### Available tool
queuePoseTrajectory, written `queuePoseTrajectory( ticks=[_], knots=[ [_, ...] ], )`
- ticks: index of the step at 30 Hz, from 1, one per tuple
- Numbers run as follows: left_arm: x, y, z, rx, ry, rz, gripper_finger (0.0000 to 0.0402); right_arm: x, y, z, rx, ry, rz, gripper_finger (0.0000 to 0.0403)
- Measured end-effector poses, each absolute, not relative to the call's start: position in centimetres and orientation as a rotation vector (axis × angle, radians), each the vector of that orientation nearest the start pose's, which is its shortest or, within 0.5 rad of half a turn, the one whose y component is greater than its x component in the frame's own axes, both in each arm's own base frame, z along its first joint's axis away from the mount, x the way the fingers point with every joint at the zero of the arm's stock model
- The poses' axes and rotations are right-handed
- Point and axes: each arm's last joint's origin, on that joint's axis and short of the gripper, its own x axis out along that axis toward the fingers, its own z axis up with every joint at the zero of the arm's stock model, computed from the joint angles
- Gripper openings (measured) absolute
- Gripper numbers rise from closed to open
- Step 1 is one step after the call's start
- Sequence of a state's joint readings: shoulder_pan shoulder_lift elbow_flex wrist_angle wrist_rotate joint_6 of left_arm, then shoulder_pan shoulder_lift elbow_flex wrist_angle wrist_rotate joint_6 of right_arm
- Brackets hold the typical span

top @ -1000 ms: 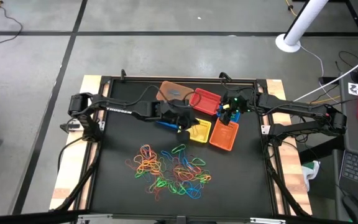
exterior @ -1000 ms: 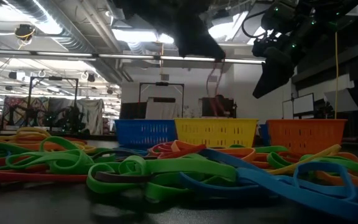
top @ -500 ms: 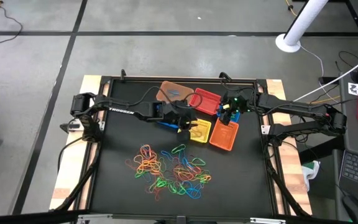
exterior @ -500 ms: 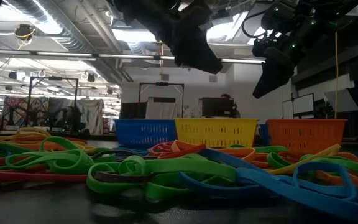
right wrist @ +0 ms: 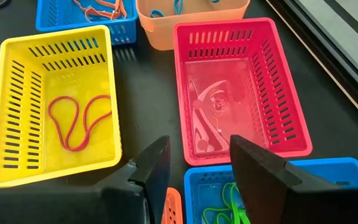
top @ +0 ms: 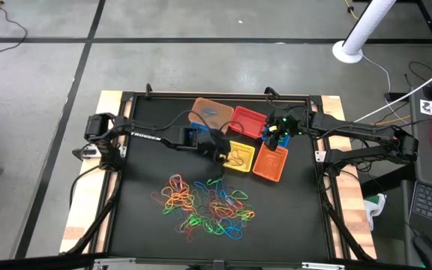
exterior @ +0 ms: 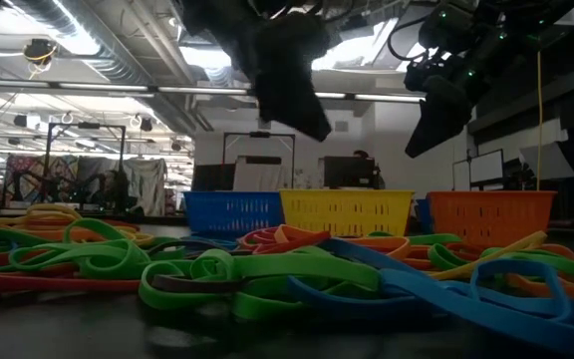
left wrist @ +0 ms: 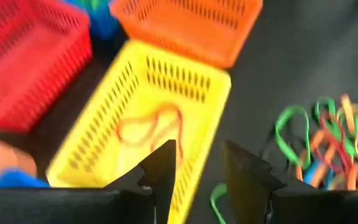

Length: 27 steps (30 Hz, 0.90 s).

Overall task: Sort rubber bands into baskets
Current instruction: Put the green rubber band into the right blue basket

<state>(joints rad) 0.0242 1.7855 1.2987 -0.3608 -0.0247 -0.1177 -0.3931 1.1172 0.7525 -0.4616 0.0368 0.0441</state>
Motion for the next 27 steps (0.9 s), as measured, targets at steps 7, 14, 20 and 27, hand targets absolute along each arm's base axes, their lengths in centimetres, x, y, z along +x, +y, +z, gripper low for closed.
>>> queuePoseTrajectory(
  ticks=[7, 14, 20, 27],
  knots=[
    [37.2, -1.6, 21.8, -0.181, 1.011, 0.094, 0.0125, 20.3, -8.5, 23.8, 0.189, 0.81, -0.423, 0.0168],
    [36.7, -4.1, 19.6, -0.195, 1.061, 0.067, 0.0125, 20.3, -8.5, 23.8, 0.189, 0.811, -0.423, 0.0168],
    [35.8, -4.1, 17.7, -0.239, 1.086, 0.114, 0.0125, 20.3, -8.5, 23.8, 0.189, 0.81, -0.423, 0.0168],
    [35.2, -4.2, 15.3, -0.265, 1.088, 0.127, 0.0125, 20.3, -8.5, 23.8, 0.189, 0.811, -0.423, 0.0168]
  ],
)
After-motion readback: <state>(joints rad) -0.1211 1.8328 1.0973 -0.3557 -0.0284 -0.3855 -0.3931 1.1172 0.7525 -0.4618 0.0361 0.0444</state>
